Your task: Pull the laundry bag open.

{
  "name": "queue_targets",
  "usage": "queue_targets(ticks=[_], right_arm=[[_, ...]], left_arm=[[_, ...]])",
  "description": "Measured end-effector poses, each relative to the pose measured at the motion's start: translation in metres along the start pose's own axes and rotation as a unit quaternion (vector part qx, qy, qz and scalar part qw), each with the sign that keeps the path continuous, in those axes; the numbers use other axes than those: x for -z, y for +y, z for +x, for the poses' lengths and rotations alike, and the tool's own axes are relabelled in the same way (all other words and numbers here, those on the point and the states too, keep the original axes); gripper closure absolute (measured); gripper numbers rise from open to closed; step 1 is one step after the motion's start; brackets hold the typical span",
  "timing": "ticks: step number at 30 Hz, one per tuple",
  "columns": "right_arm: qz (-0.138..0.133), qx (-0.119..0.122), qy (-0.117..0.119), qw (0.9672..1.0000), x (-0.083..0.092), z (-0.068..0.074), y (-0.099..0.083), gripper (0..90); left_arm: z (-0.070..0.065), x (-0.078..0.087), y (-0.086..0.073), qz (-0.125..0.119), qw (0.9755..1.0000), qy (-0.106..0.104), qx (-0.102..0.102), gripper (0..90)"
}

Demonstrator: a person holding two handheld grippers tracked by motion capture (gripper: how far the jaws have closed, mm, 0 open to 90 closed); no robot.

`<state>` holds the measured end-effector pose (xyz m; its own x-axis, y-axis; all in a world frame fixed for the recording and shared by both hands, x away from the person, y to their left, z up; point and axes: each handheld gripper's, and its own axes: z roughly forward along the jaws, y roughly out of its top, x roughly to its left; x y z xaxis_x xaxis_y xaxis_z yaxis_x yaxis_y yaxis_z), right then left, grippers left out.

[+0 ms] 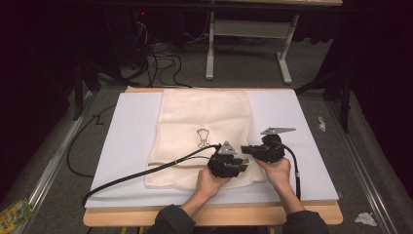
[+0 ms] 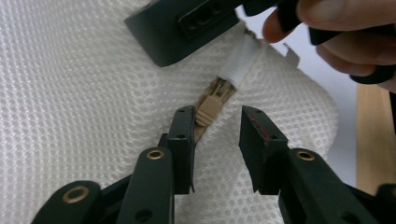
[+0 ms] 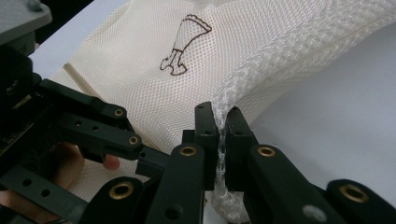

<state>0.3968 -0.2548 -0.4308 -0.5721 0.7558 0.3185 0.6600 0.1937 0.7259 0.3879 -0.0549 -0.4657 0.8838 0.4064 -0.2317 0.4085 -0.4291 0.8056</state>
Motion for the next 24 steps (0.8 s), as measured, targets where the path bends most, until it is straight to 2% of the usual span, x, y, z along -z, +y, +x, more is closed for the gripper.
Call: queue_targets(ticks=[18, 21, 24], right_arm=[[0.000, 0.000, -0.002, 1.0000, 0.0021, -0.0025, -0.0019, 88.1], [0.000, 0.002, -0.002, 1.0000, 0.0016, -0.0025, -0.0019, 88.1], [0.002, 0.001, -0.002, 1.0000, 0.0017, -0.0025, -0.0019, 88.1]], left_arm=[[-0.0006, 0.0074, -0.0017, -0.007, 0.9999, -0.011, -0.006, 69.8], [0.0013, 0.0086, -0.0032, -0.010, 0.9998, -0.017, 0.003, 70.7], [0.0013, 0.0077, -0.0038, -0.005, 1.0000, -0.008, 0.002, 70.8]])
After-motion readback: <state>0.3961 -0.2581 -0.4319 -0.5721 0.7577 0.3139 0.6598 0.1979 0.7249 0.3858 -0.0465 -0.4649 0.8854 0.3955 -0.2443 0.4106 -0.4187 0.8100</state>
